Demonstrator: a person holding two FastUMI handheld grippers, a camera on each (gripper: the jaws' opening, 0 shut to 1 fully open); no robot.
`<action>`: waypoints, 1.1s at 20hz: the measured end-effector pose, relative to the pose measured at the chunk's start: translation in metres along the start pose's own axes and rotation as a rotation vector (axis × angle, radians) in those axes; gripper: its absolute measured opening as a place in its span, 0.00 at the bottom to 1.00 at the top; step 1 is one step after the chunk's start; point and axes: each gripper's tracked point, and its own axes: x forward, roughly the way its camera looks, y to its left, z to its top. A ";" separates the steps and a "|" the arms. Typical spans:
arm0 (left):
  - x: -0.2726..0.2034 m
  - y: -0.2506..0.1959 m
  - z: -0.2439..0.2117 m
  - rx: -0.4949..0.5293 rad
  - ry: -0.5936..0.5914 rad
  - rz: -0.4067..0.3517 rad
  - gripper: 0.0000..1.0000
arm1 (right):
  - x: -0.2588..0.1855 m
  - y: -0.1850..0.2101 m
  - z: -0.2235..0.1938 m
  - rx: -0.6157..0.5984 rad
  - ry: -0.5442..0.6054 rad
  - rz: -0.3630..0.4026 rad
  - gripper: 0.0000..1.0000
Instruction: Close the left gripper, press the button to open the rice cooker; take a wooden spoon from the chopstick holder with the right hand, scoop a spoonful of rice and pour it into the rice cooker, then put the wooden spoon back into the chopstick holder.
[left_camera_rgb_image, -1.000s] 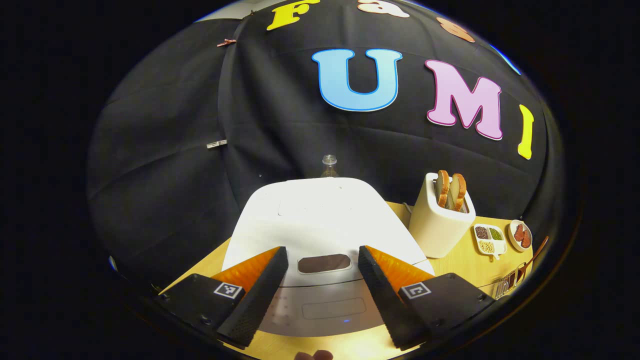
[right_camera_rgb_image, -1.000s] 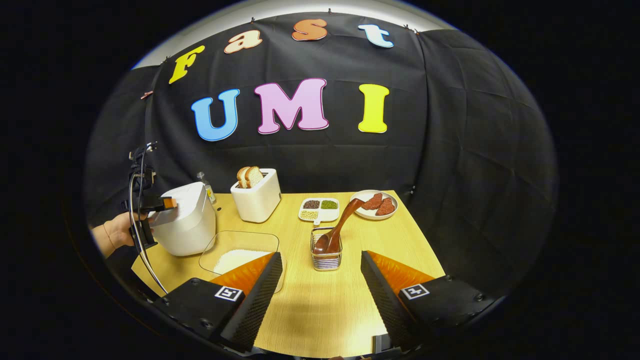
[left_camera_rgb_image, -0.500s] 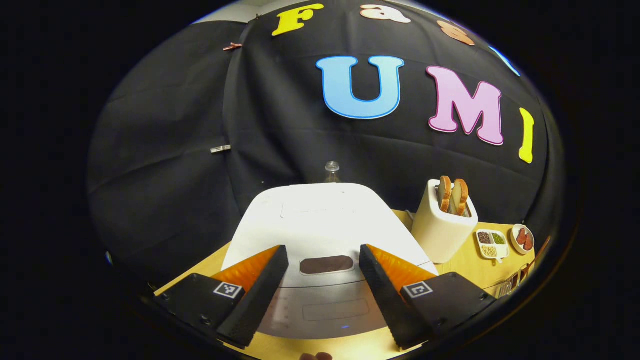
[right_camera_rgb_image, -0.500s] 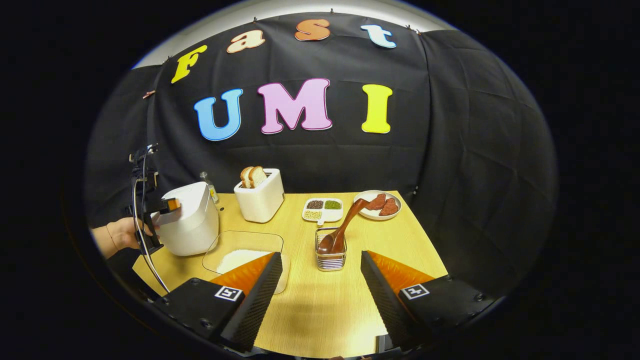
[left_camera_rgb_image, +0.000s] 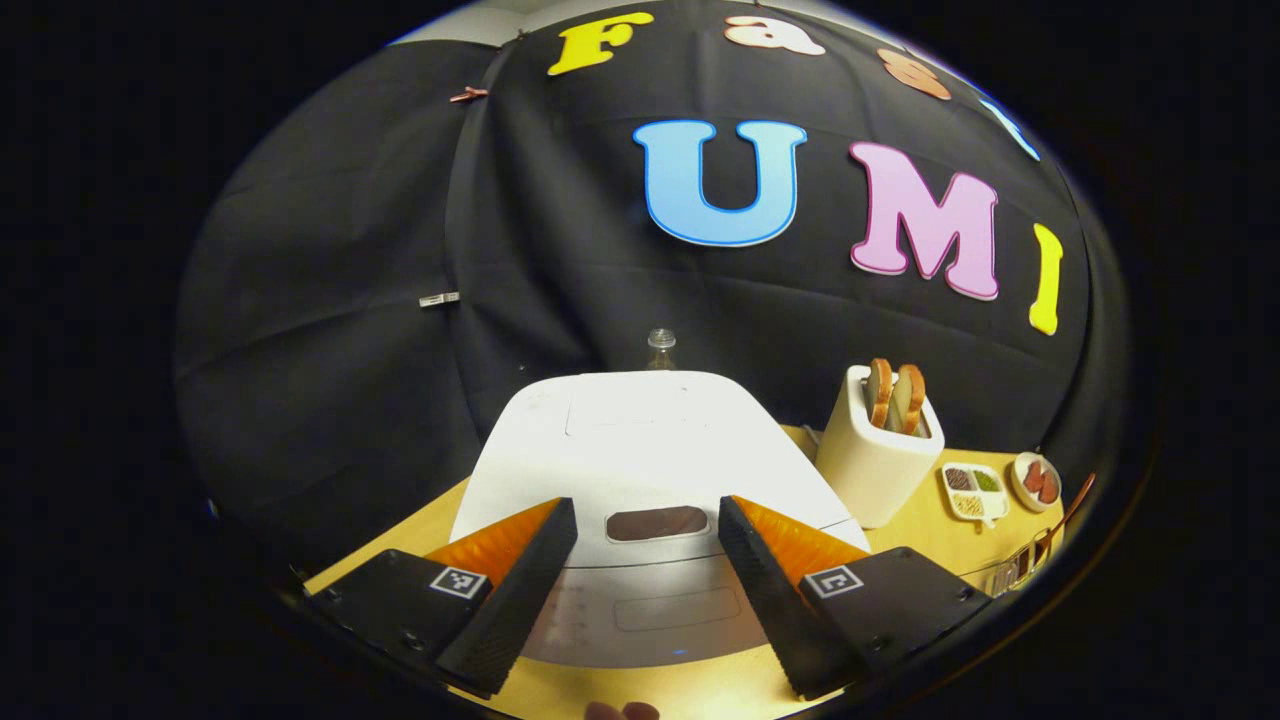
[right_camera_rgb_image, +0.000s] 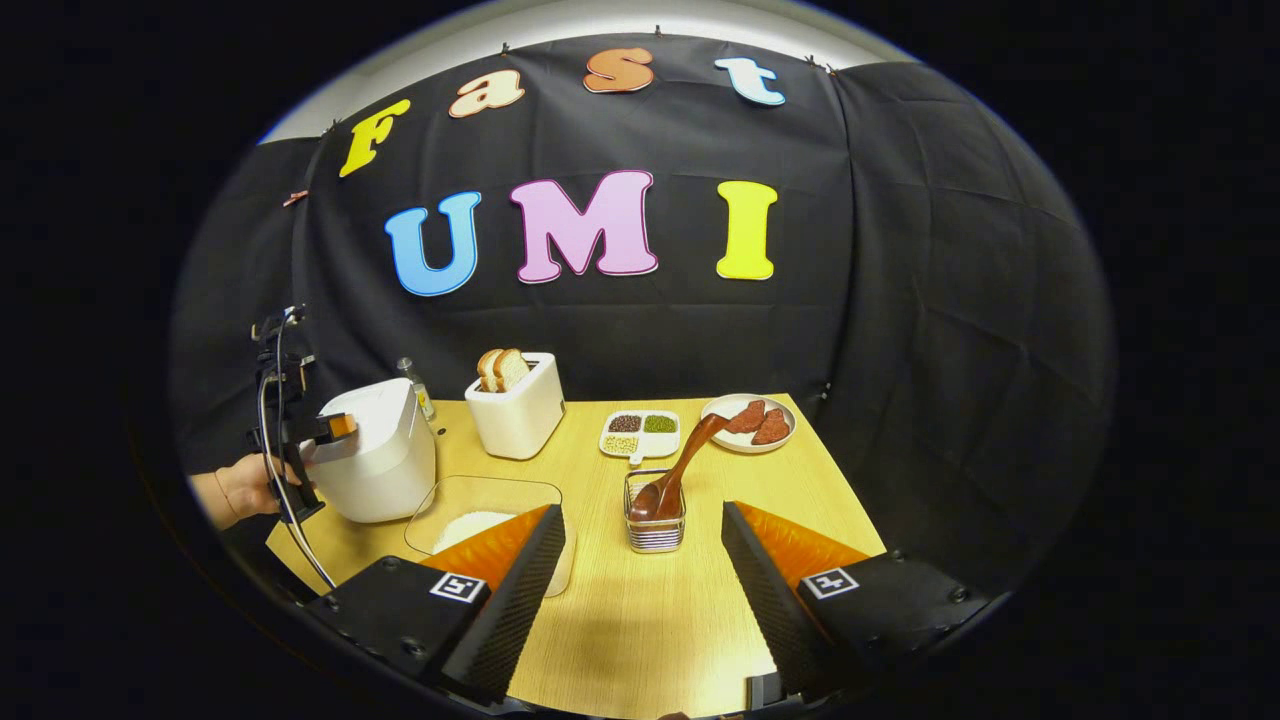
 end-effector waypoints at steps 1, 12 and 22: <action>-0.003 0.000 0.002 -0.015 -0.011 -0.008 0.99 | 0.000 0.000 0.001 -0.001 -0.002 0.002 0.99; -0.076 0.001 0.057 0.039 -0.169 -0.070 0.95 | 0.003 0.009 0.014 -0.010 -0.028 0.031 0.99; -0.183 -0.025 0.113 0.123 -0.341 -0.200 0.95 | 0.000 0.033 0.064 -0.080 -0.144 0.060 0.99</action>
